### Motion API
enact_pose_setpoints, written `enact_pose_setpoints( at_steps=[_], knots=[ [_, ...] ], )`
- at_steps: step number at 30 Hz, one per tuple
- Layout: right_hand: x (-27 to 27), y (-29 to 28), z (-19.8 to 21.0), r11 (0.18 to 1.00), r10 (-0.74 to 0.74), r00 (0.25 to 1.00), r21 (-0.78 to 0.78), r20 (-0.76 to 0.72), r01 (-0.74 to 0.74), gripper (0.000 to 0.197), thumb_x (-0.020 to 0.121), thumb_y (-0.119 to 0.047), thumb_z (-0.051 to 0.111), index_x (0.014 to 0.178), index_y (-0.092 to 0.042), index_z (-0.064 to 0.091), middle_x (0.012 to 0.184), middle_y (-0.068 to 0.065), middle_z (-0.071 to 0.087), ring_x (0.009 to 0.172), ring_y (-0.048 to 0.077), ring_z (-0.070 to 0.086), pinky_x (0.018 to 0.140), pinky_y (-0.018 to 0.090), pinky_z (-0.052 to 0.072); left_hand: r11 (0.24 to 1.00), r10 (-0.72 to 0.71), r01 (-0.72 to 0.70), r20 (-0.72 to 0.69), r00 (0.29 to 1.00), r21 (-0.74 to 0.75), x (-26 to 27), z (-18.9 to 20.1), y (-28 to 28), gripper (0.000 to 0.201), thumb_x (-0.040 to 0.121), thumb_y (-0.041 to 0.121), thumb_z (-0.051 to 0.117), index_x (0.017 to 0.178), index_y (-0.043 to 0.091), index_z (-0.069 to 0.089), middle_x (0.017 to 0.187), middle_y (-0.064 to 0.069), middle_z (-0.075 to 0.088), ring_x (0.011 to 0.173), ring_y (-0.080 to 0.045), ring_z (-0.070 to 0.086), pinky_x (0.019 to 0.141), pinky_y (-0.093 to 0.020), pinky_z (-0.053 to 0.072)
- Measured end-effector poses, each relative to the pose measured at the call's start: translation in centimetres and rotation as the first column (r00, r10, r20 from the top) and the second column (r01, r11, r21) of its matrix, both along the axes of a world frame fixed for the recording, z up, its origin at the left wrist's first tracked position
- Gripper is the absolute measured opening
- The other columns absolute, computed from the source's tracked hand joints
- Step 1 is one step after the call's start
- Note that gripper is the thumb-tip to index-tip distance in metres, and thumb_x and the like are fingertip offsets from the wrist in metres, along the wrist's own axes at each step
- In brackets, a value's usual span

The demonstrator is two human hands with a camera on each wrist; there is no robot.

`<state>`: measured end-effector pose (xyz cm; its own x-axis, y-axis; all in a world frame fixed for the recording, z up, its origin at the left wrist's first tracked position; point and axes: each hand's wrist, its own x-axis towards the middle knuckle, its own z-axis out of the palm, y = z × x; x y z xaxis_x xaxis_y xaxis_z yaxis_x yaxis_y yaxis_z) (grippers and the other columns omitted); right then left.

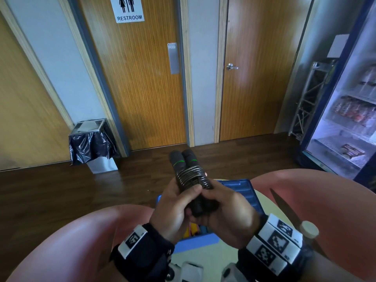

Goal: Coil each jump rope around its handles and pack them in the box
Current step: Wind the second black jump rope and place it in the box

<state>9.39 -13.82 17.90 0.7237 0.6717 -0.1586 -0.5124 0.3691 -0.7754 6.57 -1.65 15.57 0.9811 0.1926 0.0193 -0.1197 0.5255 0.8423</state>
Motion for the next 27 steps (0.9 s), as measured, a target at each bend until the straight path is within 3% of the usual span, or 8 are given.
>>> enact_pose_setpoints(
  at_steps=[2, 4, 5, 8, 13, 19, 23, 27],
  knots=[
    [-0.1, -0.6, 0.2, 0.999, 0.044, 0.999, 0.027, 0.030, -0.045, 0.048, 0.084, -0.009, 0.045, 0.130, 0.001, 0.051, 0.096, 0.026, 0.060, 0.071, 0.034, 0.060, 0.064, 0.039, 0.052, 0.995, -0.032, 0.032, 0.001, 0.999, 0.091, -0.2, 0.7, 0.3, 0.047, 0.073, 0.004, 0.068, 0.119, -0.004, 0.061, 0.113, -0.030, 0.066, 0.092, -0.031, 0.067, 0.071, -0.031, 0.058],
    [-0.3, -1.2, 0.8, 0.989, 0.141, 0.987, 0.037, 0.082, -0.144, 0.057, 0.075, -0.005, 0.047, 0.132, -0.001, 0.049, 0.092, 0.026, 0.063, 0.072, 0.035, 0.062, 0.064, 0.038, 0.055, 0.981, -0.097, 0.099, -0.023, 0.995, 0.164, -0.4, 1.7, 0.8, 0.057, 0.065, 0.009, 0.078, 0.119, -0.002, 0.061, 0.105, -0.032, 0.065, 0.070, -0.033, 0.063, 0.050, -0.028, 0.053],
    [-0.3, -1.4, 1.0, 0.980, 0.191, 0.975, 0.032, 0.116, -0.196, 0.063, 0.071, 0.000, 0.047, 0.134, -0.002, 0.046, 0.090, 0.026, 0.063, 0.072, 0.035, 0.062, 0.063, 0.036, 0.055, 0.975, -0.133, 0.138, -0.040, 0.990, 0.174, -0.6, 2.2, 1.0, 0.061, 0.063, 0.012, 0.080, 0.119, -0.002, 0.061, 0.098, -0.033, 0.061, 0.054, -0.028, 0.055, 0.040, -0.024, 0.047],
    [-0.7, -1.5, 1.5, 0.974, 0.223, 0.944, -0.019, 0.243, -0.225, 0.061, 0.078, 0.001, 0.055, 0.137, -0.006, 0.037, 0.089, 0.024, 0.058, 0.069, 0.028, 0.059, 0.058, 0.030, 0.050, 0.967, -0.216, 0.218, -0.029, 0.976, 0.134, -0.8, 3.1, 1.2, 0.057, 0.067, 0.014, 0.081, 0.116, -0.003, 0.056, 0.079, -0.029, 0.054, 0.033, -0.018, 0.041, 0.039, -0.027, 0.045],
    [-1.2, -0.9, 1.5, 0.974, 0.131, 0.859, -0.224, 0.496, -0.019, 0.046, 0.090, -0.006, 0.061, 0.131, -0.011, 0.040, 0.076, 0.017, 0.059, 0.063, 0.019, 0.060, 0.055, 0.028, 0.050, 0.977, -0.102, 0.097, 0.015, 0.995, 0.187, -0.9, 3.4, 0.7, 0.062, 0.065, 0.020, 0.079, 0.114, -0.010, 0.054, 0.065, -0.028, 0.053, 0.031, -0.022, 0.044, 0.041, -0.030, 0.046],
    [-1.8, 0.4, -0.4, 0.948, 0.064, 0.835, -0.294, 0.547, 0.120, 0.035, 0.093, 0.005, 0.058, 0.121, -0.010, 0.044, 0.068, 0.003, 0.062, 0.058, 0.019, 0.060, 0.054, 0.031, 0.049, 0.974, 0.099, -0.089, -0.040, 0.994, 0.208, -1.1, 2.0, 0.0, 0.059, 0.065, 0.031, 0.074, 0.102, -0.011, 0.057, 0.062, -0.029, 0.051, 0.039, -0.026, 0.047, 0.040, -0.031, 0.045],
    [-2.2, 1.4, -2.1, 0.932, 0.035, 0.834, -0.320, 0.551, 0.173, 0.038, 0.087, -0.006, 0.062, 0.121, -0.016, 0.047, 0.075, -0.004, 0.066, 0.067, 0.012, 0.064, 0.059, 0.025, 0.050, 0.962, 0.205, -0.183, -0.093, 0.974, 0.200, -1.0, 0.9, -0.1, 0.054, 0.060, 0.037, 0.073, 0.094, -0.004, 0.062, 0.065, -0.026, 0.057, 0.057, -0.040, 0.053, 0.059, -0.050, 0.047],
    [-2.1, 1.8, -2.6, 0.912, 0.030, 0.857, -0.365, 0.515, 0.187, 0.042, 0.087, -0.005, 0.063, 0.123, -0.019, 0.048, 0.074, -0.007, 0.066, 0.067, 0.009, 0.064, 0.059, 0.023, 0.049, 0.962, 0.225, -0.197, -0.135, 0.965, 0.190, -0.9, 0.1, 0.0, 0.027, 0.083, 0.022, 0.070, 0.092, -0.001, 0.060, 0.057, -0.017, 0.053, 0.055, -0.030, 0.051, 0.051, -0.034, 0.045]
  ],
)
